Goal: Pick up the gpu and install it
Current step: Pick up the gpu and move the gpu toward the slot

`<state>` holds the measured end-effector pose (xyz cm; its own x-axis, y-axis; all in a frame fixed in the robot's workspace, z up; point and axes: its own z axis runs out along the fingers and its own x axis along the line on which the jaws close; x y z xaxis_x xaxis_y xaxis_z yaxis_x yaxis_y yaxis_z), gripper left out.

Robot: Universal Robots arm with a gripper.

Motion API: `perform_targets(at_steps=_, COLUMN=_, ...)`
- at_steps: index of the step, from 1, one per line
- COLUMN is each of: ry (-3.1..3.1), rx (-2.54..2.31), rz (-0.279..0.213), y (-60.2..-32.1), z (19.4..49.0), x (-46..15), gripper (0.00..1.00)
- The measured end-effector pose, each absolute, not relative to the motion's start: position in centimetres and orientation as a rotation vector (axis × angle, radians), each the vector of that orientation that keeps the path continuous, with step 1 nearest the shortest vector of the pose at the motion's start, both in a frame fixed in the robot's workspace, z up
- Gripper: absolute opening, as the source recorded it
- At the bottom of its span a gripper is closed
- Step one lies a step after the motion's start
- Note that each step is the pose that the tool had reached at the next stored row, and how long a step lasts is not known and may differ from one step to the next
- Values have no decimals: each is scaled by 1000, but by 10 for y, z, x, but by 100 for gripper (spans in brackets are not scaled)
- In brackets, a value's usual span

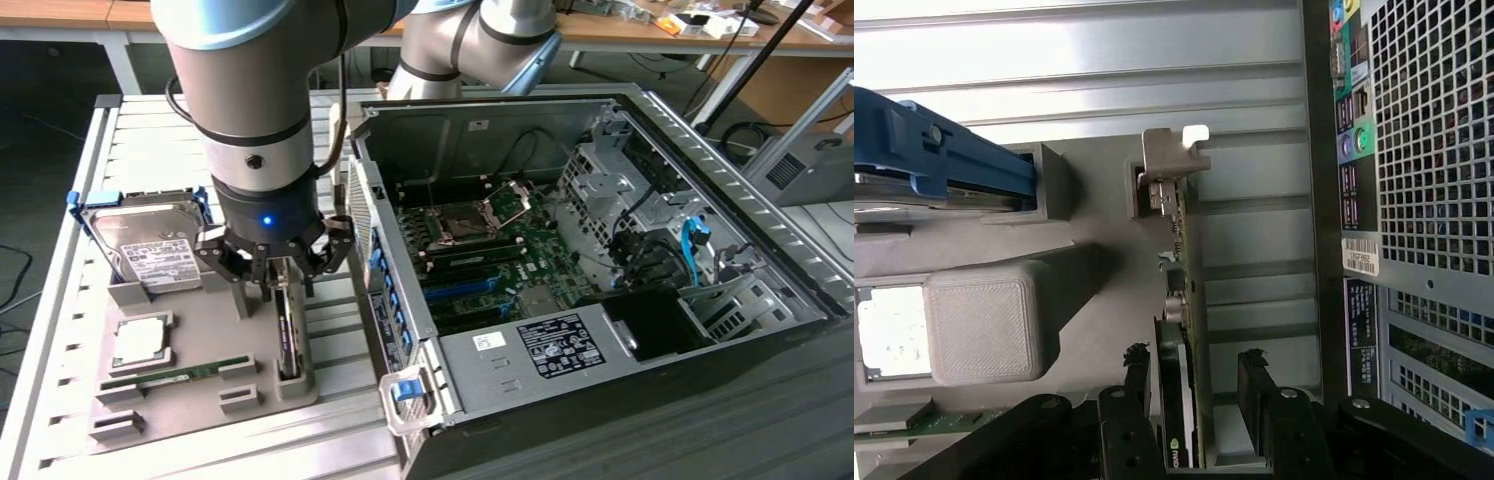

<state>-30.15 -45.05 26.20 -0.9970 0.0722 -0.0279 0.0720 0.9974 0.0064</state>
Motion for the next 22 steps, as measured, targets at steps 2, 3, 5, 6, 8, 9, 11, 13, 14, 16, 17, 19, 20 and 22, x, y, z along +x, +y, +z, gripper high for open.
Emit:
perform_targets(at_steps=2, ry=3111, rx=112, rz=8, y=-451, z=261, x=-302, gripper=48)
perform_targets(at_steps=3, ry=3111, rx=112, rz=9, y=-451, z=261, x=-302, gripper=48)
perform_targets(at_steps=5, ry=3111, rx=112, rz=9, y=-451, z=260, x=-302, gripper=48)
perform_targets(at_steps=6, ry=3111, rx=112, rz=9, y=-451, z=260, x=-302, gripper=48)
perform_targets(at_steps=8, ry=3111, rx=112, rz=9, y=-451, z=258, x=-302, gripper=48)
perform_targets(at_steps=9, ry=3111, rx=112, rz=9, y=-451, z=257, x=-302, gripper=48)
perform_targets(at_steps=11, ry=3111, rx=112, rz=9, y=-451, z=255, x=-302, gripper=48)
perform_targets(at_steps=13, ry=3111, rx=112, rz=8, y=-451, z=253, x=-301, gripper=48)
perform_targets(at_steps=14, ry=3111, rx=112, rz=8, y=-450, z=251, x=-301, gripper=48)
perform_targets(at_steps=16, ry=3111, rx=112, rz=5, y=-451, z=247, x=-301, gripper=48)
perform_targets(at_steps=17, ry=3111, rx=112, rz=4, y=-451, z=246, x=-300, gripper=48)
perform_targets(at_steps=19, ry=3111, rx=112, rz=-1, y=-451, z=239, x=-300, gripper=48)
perform_targets(at_steps=20, ry=3111, rx=112, rz=-1, y=-451, z=239, x=-300, gripper=48)
perform_targets(at_steps=22, ry=3111, rx=112, rz=-2, y=-451, z=239, x=-300, gripper=48)
